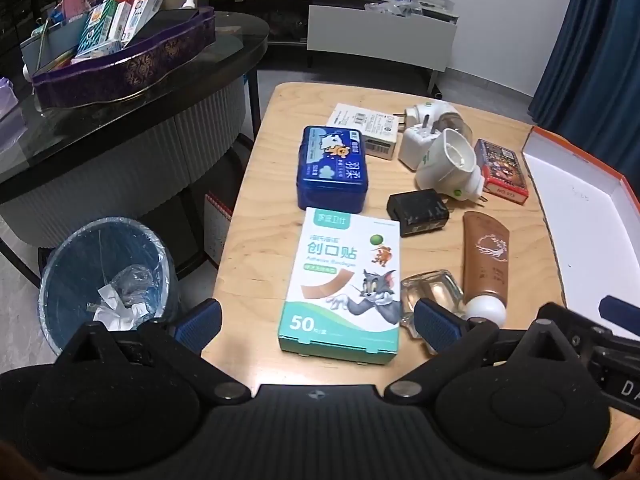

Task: Organize rigid objects
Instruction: 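Move both tools toward the bandage box and brown hand-cream tube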

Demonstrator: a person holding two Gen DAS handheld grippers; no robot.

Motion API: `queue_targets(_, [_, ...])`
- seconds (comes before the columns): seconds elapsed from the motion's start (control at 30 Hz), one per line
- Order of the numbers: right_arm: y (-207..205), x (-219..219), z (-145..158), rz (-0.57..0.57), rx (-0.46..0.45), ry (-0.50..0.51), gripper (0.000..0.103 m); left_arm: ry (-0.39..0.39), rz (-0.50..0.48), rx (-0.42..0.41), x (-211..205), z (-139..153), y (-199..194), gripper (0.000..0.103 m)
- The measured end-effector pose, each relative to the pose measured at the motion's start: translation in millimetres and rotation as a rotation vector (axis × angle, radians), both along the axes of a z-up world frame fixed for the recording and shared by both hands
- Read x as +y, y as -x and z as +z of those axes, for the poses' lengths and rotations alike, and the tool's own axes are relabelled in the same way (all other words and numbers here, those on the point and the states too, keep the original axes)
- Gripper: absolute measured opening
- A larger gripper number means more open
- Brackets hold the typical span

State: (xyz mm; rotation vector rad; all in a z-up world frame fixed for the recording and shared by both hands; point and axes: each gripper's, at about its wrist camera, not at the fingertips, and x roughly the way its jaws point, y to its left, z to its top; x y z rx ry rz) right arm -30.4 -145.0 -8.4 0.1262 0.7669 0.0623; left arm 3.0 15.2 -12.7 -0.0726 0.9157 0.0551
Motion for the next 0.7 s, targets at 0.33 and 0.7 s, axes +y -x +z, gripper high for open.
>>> queue_targets(0.33, [-1.7,-2.7,-3.1,-0.005,0.033,-0.028,0.1,-0.001,-0.001,0.005,3.0,-3.4,-3.2,0.103])
queue_targets(0.7, [-1.1,5.4,-1.5,0.026,0.029,0.002,0.1,-0.013,-0.013,0.009,2.1,-6.2,-5.7,0.103])
